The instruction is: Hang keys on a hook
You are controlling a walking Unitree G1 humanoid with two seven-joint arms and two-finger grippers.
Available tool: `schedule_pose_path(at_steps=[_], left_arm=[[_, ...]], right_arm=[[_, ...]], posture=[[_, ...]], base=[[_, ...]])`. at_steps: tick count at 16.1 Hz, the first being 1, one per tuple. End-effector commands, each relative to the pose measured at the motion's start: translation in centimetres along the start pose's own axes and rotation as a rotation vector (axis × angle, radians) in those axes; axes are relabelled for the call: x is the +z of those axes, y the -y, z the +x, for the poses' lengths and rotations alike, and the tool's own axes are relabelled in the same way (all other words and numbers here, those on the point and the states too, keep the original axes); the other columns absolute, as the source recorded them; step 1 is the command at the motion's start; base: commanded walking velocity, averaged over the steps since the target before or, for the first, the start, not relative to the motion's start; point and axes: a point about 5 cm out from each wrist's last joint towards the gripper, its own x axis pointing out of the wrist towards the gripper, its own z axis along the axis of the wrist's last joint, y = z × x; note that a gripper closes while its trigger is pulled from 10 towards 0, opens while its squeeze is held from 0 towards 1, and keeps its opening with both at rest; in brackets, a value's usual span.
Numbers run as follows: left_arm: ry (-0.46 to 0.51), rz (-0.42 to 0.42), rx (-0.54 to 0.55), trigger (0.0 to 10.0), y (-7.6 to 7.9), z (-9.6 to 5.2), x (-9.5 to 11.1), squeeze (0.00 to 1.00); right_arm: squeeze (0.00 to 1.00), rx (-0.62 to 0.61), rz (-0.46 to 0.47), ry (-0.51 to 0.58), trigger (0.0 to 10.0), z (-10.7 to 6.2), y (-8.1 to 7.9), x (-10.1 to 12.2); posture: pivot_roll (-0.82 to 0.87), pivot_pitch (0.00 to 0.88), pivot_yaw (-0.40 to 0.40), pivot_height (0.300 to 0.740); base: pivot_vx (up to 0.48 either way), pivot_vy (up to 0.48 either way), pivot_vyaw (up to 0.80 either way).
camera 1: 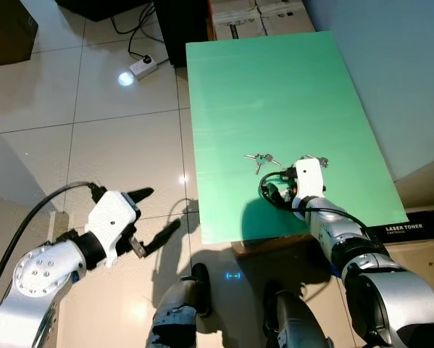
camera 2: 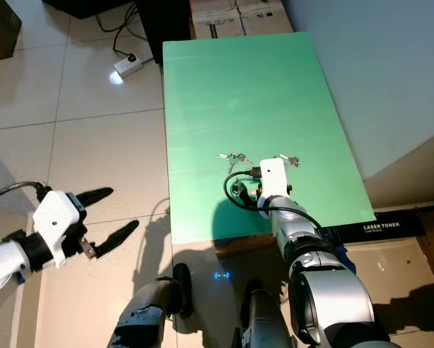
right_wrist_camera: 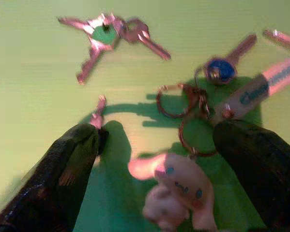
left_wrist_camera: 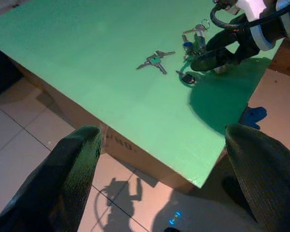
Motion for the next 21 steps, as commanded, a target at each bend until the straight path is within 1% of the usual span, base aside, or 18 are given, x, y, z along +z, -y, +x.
schedule_pose_path(at_steps=[1, 4, 5, 6, 8, 9, 10, 11, 12, 14, 16, 18, 21], left_arm=[[-0.012, -0.004, -0.008, 10.0, 0.3, -0.4, -0.1, 0.0], [-0.018, 0.0, -0.014, 10.0, 0.1, -0.7, 0.1, 0.0], [-0.02, 0.003, -0.019, 10.0, 0.1, -0.7, 0.2, 0.0], [-0.02, 0.003, -0.021, 10.0, 0.2, -0.8, 0.3, 0.0], [-0.025, 0.005, -0.027, 10.0, 0.2, -1.0, 0.3, 0.0], [-0.026, 0.005, -0.031, 10.0, 0.2, -1.1, 0.4, 0.0], [-0.026, 0.006, -0.031, 10.0, 0.2, -1.1, 0.4, 0.0], [-0.029, 0.008, -0.034, 10.0, 0.2, -1.1, 0.5, 0.0], [-0.028, 0.007, -0.034, 10.0, 0.2, -1.1, 0.5, 0.0], [-0.028, 0.007, -0.035, 10.0, 0.3, -1.1, 0.5, 0.0], [-0.03, 0.007, -0.038, 10.0, 0.4, -1.2, 0.6, 0.0], [-0.032, 0.005, -0.04, 10.0, 0.4, -1.2, 0.5, 0.0], [-0.033, 0.003, -0.047, 10.0, 0.4, -1.2, 0.5, 0.0]], right_arm=[[0.0, -0.002, 0.005, -0.062, 10.0, -0.2, -0.2, -1.7], [0.0, -0.016, 0.021, -0.077, 10.0, -0.2, -0.3, -2.1], [0.0, -0.023, 0.013, -0.087, 9.1, -0.3, -0.2, -2.4], [0.0, -0.03, 0.018, -0.089, 9.0, -0.3, -0.2, -2.5], [0.0, -0.045, 0.034, -0.098, 8.3, -0.4, 0.1, -2.9], [0.0, -0.052, 0.042, -0.098, 7.7, -0.5, 0.2, -3.0], [0.0, -0.054, 0.046, -0.097, 7.7, -0.5, 0.2, -3.0], [0.0, -0.054, 0.051, -0.095, 4.1, -0.5, 0.2, -2.9], [0.0, -0.054, 0.052, -0.094, 3.8, -0.5, 0.2, -2.9], [0.0, -0.055, 0.054, -0.094, 4.1, -0.5, 0.2, -3.0], [0.0, -0.055, 0.054, -0.1, 4.0, -0.5, 0.2, -3.2], [0.0, -0.054, 0.058, -0.105, 3.4, -0.6, 0.1, -3.4], [0.0, -0.057, 0.062, -0.113, 3.1, -0.6, 0.1, -3.6]], posture=[[0.23, 0.383, 0.078, 0.74], [0.24, 0.381, 0.086, 0.74], [0.25, 0.378, 0.089, 0.74], [0.25, 0.377, 0.091, 0.74], [0.26, 0.377, 0.098, 0.74], [0.27, 0.379, 0.099, 0.74], [0.27, 0.379, 0.099, 0.74], [0.27, 0.377, 0.1, 0.74], [0.27, 0.375, 0.099, 0.74], [0.27, 0.37, 0.102, 0.74], [0.27, 0.37, 0.103, 0.74], [0.27, 0.369, 0.104, 0.74], [0.27, 0.367, 0.106, 0.74]], base=[[0.0, 0.0, 0.0], [0.0, 0.0, 0.0], [0.0, 0.0, 0.0], [0.0, 0.0, 0.0], [0.0, 0.0, 0.0], [0.0, 0.0, 0.0], [0.0, 0.0, 0.0], [0.0, 0.0, 0.0], [0.0, 0.0, 0.0], [0.0, 0.0, 0.0], [0.0, 0.0, 0.0], [0.0, 0.0, 0.0], [0.0, 0.0, 0.0]])
